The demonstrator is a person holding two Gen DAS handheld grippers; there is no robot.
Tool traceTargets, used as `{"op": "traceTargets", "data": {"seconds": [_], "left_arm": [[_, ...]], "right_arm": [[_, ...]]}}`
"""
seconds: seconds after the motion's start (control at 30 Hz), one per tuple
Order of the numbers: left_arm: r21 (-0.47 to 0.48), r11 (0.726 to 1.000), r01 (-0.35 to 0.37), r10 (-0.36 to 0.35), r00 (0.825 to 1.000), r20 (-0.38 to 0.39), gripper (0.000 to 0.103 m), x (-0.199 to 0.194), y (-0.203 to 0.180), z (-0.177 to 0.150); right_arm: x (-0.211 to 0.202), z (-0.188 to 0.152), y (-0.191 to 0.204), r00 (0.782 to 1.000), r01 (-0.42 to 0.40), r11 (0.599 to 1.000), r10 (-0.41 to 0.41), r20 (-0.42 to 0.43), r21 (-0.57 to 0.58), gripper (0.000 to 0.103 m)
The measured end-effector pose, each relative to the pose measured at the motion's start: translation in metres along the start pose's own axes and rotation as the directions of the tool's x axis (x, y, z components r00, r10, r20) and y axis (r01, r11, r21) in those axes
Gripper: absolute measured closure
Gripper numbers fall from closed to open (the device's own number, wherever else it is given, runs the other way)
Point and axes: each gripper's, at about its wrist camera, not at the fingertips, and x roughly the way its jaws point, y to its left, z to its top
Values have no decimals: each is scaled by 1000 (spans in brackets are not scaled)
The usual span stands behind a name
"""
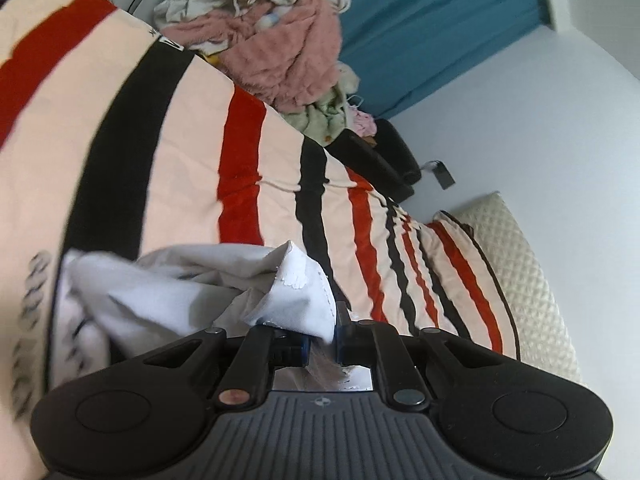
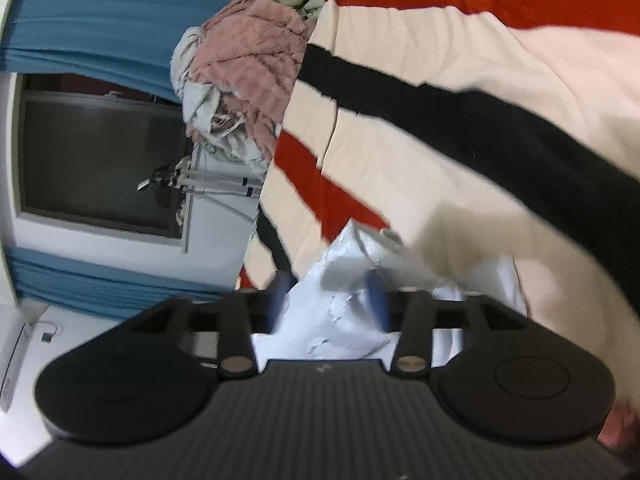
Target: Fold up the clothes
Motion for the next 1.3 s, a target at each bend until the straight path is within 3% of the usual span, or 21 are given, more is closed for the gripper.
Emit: {"op": "traceTargets", "data": {"seconds": [0.03, 0.23, 0.4, 0.47, 0.6, 0.7, 0.9, 0.97, 1.0, 1.1, 1.17, 1.3], "left_arm": [[-1, 1000, 1, -1, 1000, 0, 92, -13, 4, -12], [-89, 996, -23, 21, 1000, -22, 92, -62, 54, -78], [-190, 981, -40, 37, 999, -21, 92, -74, 92, -100], [-228, 973, -39, 36, 999, -21, 92, -77, 104, -105], [-285, 958, -14, 11, 1000, -14, 92, -78, 117, -107], [-318, 948, 1, -3, 1000, -5, 92, -78, 126, -108], [-347, 938, 13, -14, 1000, 0, 92, -75, 134, -108], [-348, 937, 21, -22, 1000, 0, 92, -73, 135, -108], [-348, 937, 23, -24, 1000, 1, 92, -71, 134, -108], [-317, 948, 24, -17, 1000, 24, 92, -68, 124, -108], [-283, 959, 21, -8, 999, 48, 92, -69, 115, -109], [-279, 960, 31, -16, 998, 55, 92, -66, 94, -89]], "right_arm": [[-11, -13, 0, 1000, -4, 1000, 4, 5, 3, 19], [-23, -106, -24, 991, 76, 993, -65, -116, 88, 19], [-15, -182, -38, 970, 162, 974, -128, -206, 158, 19], [-10, -203, -39, 970, 188, 967, -155, -186, 174, 19], [1, -210, -47, 978, 205, 950, -207, -19, 235, 20], [6, -209, -49, 947, 257, 937, -294, 133, 237, 20], [1, -207, -50, 914, 237, 935, -307, 266, 262, 20], [-3, -202, -53, 906, 250, 935, -318, 279, 252, 43], [-3, -202, -53, 902, 259, 935, -324, 284, 244, 49], [0, -198, -45, 897, 265, 943, -317, 306, 200, 78], [2, -194, -37, 896, 261, 951, -302, 324, 165, 85], [5, -177, -17, 904, 233, 965, -261, 338, 123, 87]]}}
